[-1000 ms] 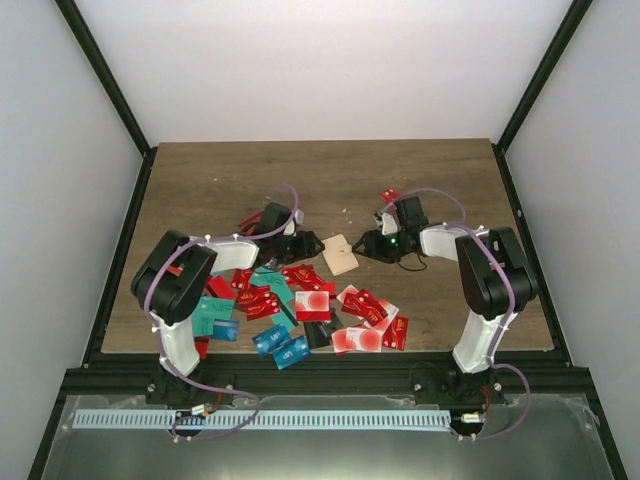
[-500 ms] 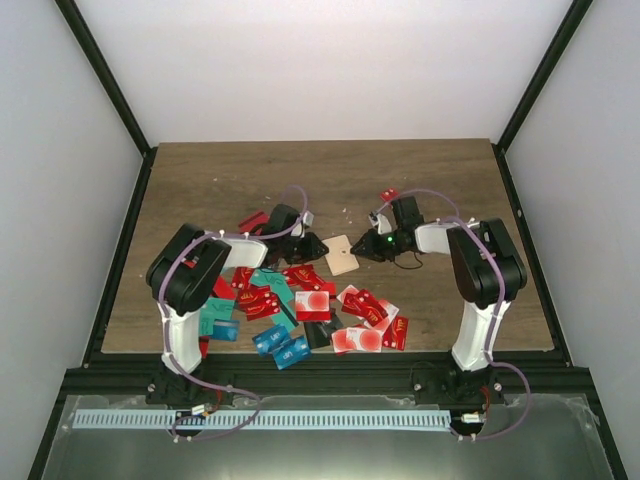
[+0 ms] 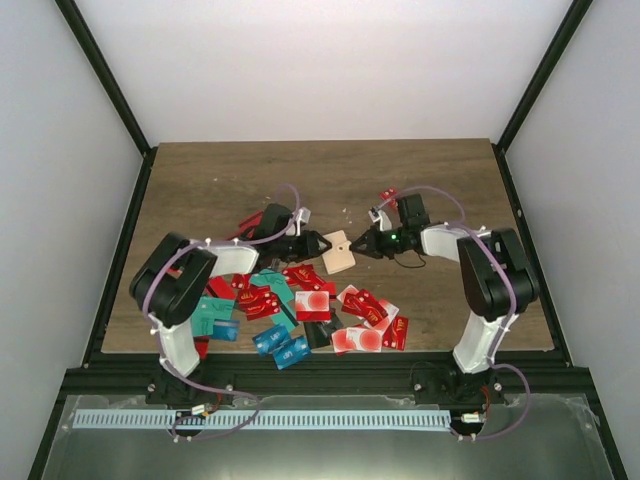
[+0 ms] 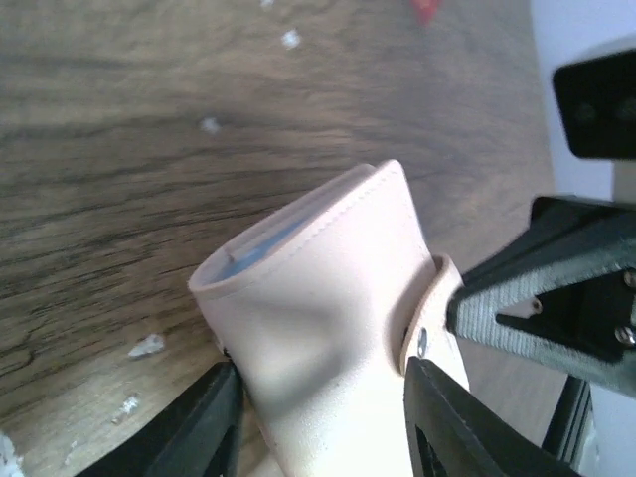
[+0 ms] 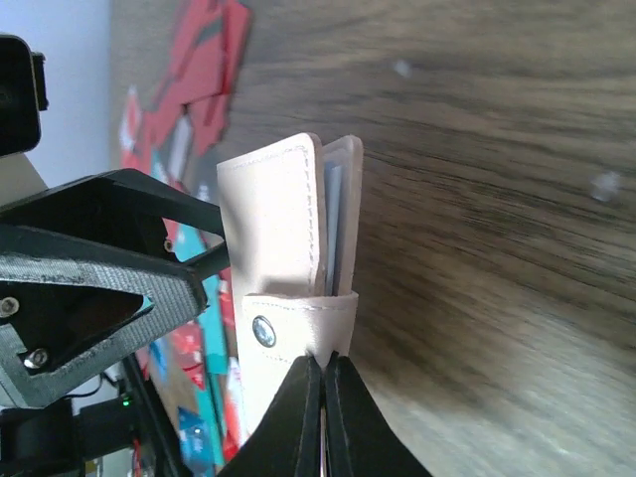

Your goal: Put the credit cards into the card holder

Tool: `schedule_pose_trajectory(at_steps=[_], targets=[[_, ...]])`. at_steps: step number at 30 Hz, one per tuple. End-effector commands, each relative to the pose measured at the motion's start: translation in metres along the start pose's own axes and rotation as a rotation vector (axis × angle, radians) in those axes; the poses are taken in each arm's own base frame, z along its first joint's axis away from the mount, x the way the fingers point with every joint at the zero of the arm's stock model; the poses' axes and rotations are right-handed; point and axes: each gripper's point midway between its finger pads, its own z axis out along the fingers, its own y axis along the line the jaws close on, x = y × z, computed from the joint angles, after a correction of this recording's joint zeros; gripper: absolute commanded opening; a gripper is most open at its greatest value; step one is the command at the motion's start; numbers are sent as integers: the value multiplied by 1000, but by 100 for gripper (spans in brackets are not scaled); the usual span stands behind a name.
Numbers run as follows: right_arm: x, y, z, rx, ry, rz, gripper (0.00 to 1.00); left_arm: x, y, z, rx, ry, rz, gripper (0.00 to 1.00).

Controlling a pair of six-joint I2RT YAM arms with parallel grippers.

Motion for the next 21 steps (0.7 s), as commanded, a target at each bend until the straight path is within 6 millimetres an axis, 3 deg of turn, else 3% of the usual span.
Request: schedule_pose_trajectory(at_steps=[1,9,15,21], targets=[[-7,47,-15,-139,-27,-81,1,-19,-40,-30,80,-94,113,51],[-9,93,-40,-278,-57,-137,1,-37,-42,-97,18,-261,172,80],[-12,135,-65,-389,-85,-207,1,-36,-57,-143,129,-342,173,83],[-11,168,-89,-469,-116,-279,1,-23,-95,-169,396,-330,171,83]])
